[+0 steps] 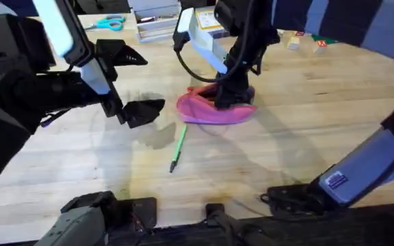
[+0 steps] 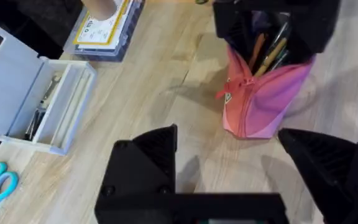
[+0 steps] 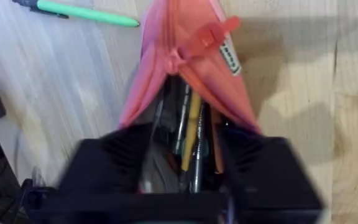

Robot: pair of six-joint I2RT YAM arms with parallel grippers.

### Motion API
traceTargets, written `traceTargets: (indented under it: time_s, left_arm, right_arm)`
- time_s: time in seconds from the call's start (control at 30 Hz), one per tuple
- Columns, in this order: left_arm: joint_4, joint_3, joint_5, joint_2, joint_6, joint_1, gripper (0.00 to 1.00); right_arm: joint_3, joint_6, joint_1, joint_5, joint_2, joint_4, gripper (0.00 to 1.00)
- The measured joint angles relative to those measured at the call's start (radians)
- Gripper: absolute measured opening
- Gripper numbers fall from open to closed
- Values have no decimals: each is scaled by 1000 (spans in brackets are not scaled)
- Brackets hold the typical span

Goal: Unzip the bag, pick up the pens from the table one at a time and place them inside, then zip the bag closed.

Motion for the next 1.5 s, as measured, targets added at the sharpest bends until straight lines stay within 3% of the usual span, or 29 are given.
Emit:
traceTargets:
  time_s: [0.13,0.17,0.2,1.1,1.5]
  left_arm:
    - [0,0,0,0,0,0,993]
    - [0,0,0,0,0,0,993]
    - [0,0,0,0,0,0,993]
    - [0,0,0,0,0,0,993]
    - [0,0,0,0,0,0,993]
  right_arm:
    - [0,-13,0,-2,0,3,891]
    - [0,-17,1,-3,0,2,972]
    - [0,-19,1,-3,0,2,990]
    - [0,-14,3,32,-2,8,998]
    - [0,57,3,68,-174,-17,997]
